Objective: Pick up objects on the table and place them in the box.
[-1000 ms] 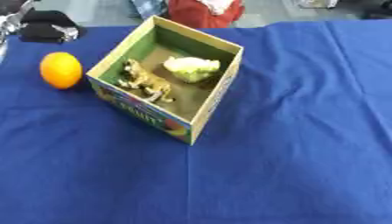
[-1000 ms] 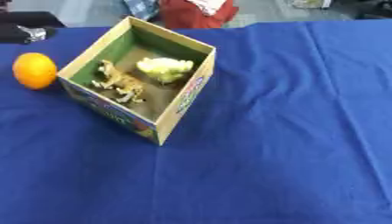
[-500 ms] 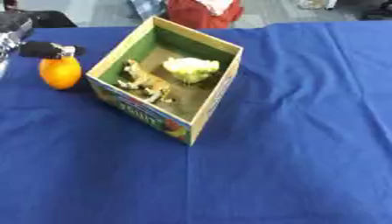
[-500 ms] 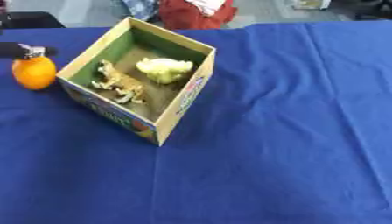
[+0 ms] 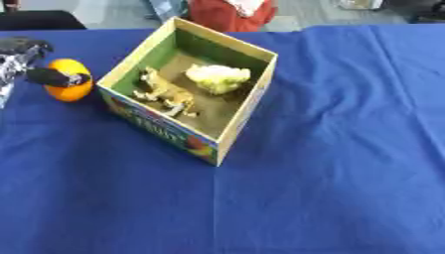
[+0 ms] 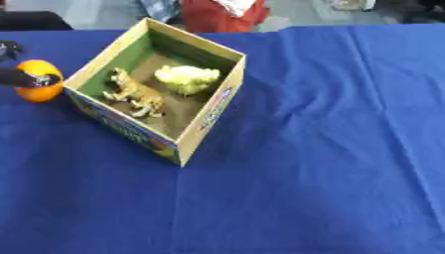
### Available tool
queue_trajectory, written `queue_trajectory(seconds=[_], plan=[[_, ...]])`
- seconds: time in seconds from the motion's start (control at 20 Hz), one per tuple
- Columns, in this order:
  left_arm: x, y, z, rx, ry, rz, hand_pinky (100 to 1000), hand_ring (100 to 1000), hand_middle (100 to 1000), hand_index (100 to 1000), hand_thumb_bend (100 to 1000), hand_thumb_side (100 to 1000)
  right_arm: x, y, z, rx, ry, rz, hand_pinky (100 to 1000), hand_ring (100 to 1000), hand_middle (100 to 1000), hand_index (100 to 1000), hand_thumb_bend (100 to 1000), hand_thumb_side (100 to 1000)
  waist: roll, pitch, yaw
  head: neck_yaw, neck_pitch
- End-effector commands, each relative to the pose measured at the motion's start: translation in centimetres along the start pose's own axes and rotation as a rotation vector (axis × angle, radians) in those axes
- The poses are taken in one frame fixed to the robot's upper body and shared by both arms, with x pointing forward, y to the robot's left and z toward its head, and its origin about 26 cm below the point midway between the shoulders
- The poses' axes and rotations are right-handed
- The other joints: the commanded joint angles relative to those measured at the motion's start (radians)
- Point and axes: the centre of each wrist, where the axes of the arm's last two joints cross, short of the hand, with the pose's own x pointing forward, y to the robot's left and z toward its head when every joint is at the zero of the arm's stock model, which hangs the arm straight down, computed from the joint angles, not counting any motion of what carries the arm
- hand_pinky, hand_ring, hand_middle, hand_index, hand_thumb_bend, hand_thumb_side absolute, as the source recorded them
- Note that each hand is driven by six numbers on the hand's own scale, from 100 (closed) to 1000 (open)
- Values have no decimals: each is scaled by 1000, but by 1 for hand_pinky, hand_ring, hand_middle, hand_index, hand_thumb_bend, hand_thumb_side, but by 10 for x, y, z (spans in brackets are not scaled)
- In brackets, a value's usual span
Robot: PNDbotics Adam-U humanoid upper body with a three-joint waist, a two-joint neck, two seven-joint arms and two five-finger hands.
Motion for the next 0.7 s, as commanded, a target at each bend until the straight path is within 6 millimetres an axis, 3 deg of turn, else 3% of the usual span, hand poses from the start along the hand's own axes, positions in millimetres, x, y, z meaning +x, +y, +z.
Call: queue_trajectory(seconds=[0.05,0.3,0.35,0.4,0.45,0.5,0.55,0.7], plan=[[-7,11,1,-22,13,-8,554,827,720,840,482,599,6,-8,-2,-16,-22,28,696,727,585,826,100,927,-1,-20,1,0,-10],[-4,16,3,-86,-10,-13,471,754,621,746,373,503,5,-7,-1,-16,-15,28,697,727,585,825,100,930,0,-22,6,-1,-7],[-4,17,3,-88,-12,-11,436,717,581,702,272,405,5,-7,-1,-15,-14,28,697,727,585,825,100,931,0,-23,6,-1,-6],[-3,17,3,-87,-15,-7,433,713,578,699,264,396,5,-7,0,-15,-13,28,697,727,585,825,100,931,0,-23,7,-2,-7],[-3,18,4,-86,-17,-2,412,687,555,677,191,303,5,-7,0,-16,-12,27,697,727,585,825,100,934,1,-23,7,-2,-6],[-2,19,4,-83,-20,5,408,684,552,674,167,272,4,-7,0,-17,-10,27,697,727,585,825,100,935,1,-24,7,-3,-6],[-1,20,4,-78,-23,14,393,670,540,663,100,148,4,-7,0,-18,-9,27,697,727,585,825,100,936,2,-24,8,-3,-6],[1,21,5,-63,-37,52,377,652,525,649,100,153,4,-7,0,-17,-5,27,697,727,585,825,100,938,3,-25,9,-6,-6]])
